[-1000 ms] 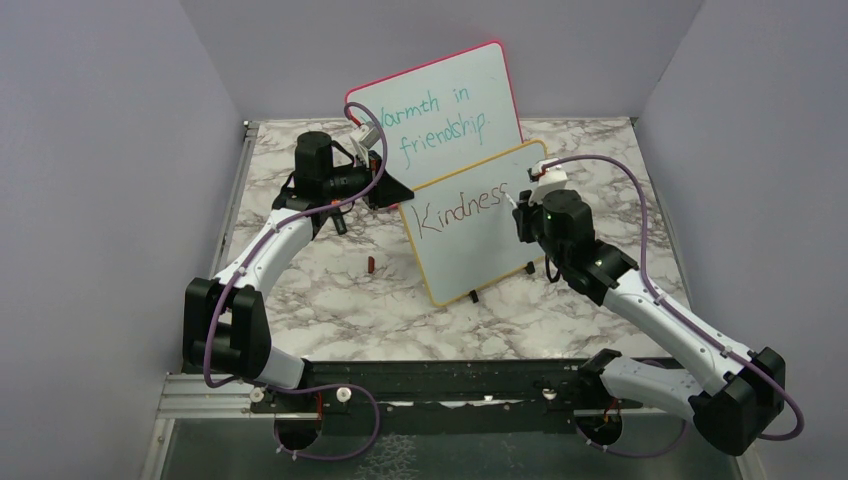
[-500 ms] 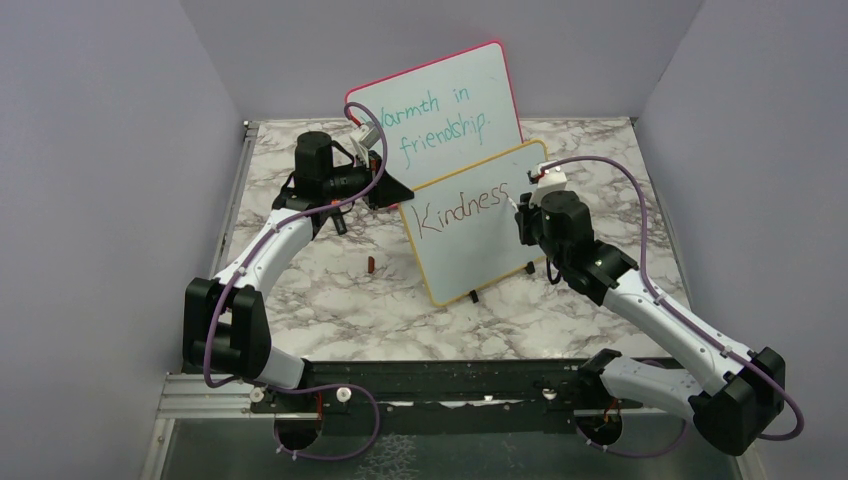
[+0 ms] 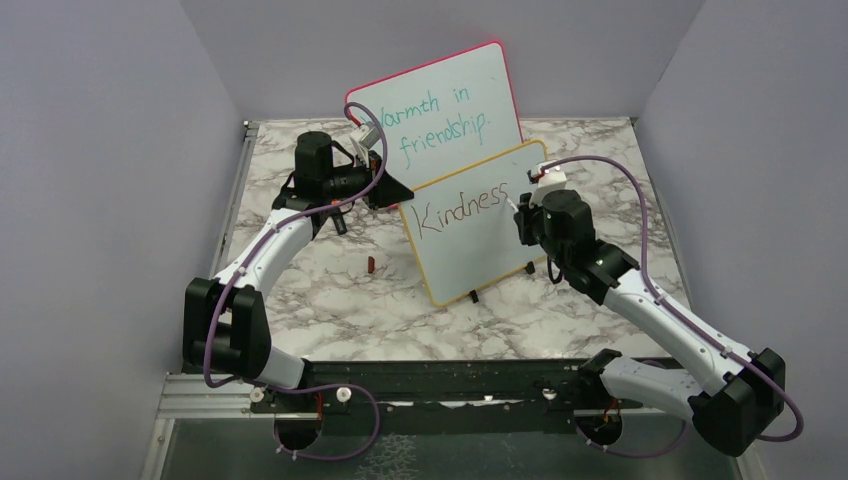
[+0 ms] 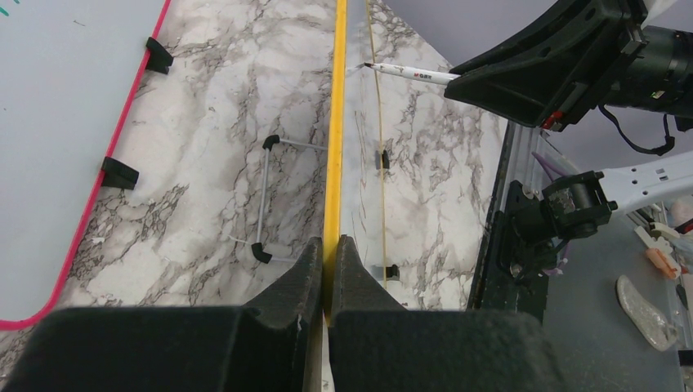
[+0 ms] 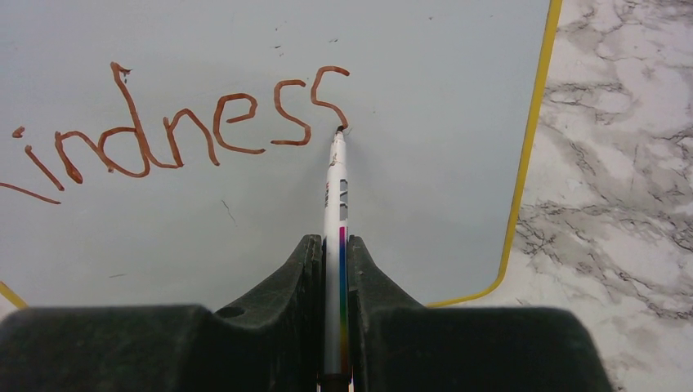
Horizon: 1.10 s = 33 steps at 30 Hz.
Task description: Write a sentence on the whiteboard
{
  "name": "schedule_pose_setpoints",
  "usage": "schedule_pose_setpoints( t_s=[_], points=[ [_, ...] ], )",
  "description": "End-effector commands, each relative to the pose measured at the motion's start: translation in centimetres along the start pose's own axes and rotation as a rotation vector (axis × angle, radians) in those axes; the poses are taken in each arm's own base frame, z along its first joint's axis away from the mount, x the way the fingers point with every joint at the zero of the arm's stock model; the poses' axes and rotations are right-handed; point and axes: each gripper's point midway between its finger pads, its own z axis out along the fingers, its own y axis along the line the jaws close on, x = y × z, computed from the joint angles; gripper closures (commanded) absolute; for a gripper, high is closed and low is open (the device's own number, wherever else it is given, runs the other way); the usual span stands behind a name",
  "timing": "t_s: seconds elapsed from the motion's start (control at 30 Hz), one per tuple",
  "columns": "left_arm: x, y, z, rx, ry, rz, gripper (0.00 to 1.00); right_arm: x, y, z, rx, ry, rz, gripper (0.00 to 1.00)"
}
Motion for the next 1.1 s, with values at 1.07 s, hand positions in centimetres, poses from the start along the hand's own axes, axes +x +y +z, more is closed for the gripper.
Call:
schedule_pose_setpoints(
  t_s=[1.07],
  points=[
    [2.7, 0.3, 0.7, -0.004, 0.081, -0.044, 1.00, -2.0, -3.1, -2.2, 0.129, -0.079, 0.010, 0.99]
  ],
)
